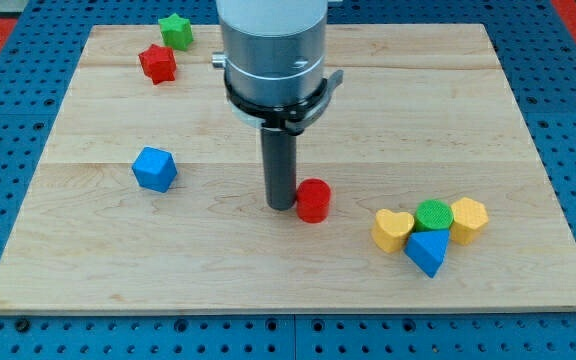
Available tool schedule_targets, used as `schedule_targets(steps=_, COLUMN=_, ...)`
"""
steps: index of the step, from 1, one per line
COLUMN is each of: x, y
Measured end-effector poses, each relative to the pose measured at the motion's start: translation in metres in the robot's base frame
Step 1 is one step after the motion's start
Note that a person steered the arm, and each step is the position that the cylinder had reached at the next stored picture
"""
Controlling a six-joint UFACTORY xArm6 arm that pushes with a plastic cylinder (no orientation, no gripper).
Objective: Move blue cube towards center
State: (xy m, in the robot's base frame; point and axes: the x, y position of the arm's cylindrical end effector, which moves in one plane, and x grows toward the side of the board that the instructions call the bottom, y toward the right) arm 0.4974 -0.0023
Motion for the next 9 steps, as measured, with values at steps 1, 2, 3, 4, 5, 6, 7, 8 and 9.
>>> schedule_targets(steps=1, x=0.0, y=0.021)
schedule_targets(steps=2, x=0.001, y=0.055)
schedule_targets(steps=3, x=0.004, y=0.075)
schedule_targets(steps=4, x=-0.012, y=0.017)
schedule_targets(steps=5, x=-0.019, y=-0.041)
schedule_targets(steps=6, x=-0.091, y=-0.099)
schedule_targets(steps=7, x=-0.133, y=-0.18)
schedule_targets(steps=8, x=-0.08, y=-0.192)
schedule_targets(steps=9, x=-0.043, y=-0.185)
